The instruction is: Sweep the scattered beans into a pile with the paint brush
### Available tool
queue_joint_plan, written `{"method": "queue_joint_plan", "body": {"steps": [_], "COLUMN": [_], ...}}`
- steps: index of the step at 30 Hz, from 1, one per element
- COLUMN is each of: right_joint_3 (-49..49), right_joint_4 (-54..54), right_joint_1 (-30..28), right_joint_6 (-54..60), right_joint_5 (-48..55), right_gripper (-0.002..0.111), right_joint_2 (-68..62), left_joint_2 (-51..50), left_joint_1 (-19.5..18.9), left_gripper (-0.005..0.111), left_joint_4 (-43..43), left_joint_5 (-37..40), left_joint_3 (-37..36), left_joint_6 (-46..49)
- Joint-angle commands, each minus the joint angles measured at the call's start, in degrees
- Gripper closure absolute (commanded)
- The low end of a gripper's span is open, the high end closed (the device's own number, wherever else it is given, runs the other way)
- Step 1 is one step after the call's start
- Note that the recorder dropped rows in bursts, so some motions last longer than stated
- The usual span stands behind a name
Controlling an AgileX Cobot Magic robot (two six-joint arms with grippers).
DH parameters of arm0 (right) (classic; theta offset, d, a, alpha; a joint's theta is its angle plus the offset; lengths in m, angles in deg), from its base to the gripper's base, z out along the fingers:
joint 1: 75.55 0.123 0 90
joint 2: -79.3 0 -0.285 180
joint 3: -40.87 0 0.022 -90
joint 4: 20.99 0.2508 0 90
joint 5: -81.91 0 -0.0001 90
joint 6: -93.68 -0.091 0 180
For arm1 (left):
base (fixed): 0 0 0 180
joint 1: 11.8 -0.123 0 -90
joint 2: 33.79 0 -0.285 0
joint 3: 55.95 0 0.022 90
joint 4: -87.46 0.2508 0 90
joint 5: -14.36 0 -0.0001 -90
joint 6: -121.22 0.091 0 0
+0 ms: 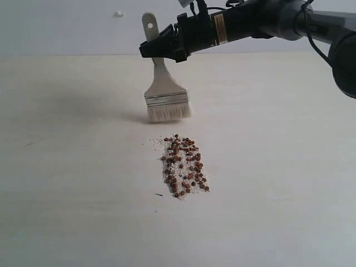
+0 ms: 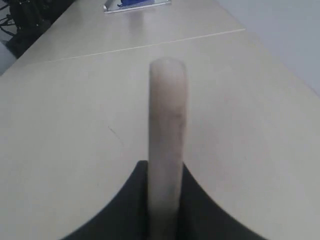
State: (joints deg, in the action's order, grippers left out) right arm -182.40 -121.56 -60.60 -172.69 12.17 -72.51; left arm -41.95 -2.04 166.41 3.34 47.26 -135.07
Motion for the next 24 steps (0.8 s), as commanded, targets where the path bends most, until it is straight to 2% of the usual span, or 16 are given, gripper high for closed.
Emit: {"method": "queue_joint_plan", "body": {"steps": [1,9,24], "right_joint_3": [-0.4,8.0,8.1], "right_joint_4": [0.6,0.6,0.6], "right_joint_1": [1.3,1.9,1.9], "right_joint_6": [-2.8,1.2,-1.8], "right_joint_5": [-0.2,-0.2,-0.2], "right_gripper": [0.108,0.108,0.108], "right_joint_2": [0.3,0.3,4.0], "left_joint_2": [0.4,0.4,0.4], "left_joint_1": [-0.1,-0.1,-0.1], "left_gripper": [0.107,0.107,0.107], "left_joint_4": [0.1,0.1,0.1], "left_joint_5": [-0.2,-0.2,-0.2], "left_joint_3": [0.1,0.1,0.1], "left_joint_6": [0.1,0.1,0.1]}}
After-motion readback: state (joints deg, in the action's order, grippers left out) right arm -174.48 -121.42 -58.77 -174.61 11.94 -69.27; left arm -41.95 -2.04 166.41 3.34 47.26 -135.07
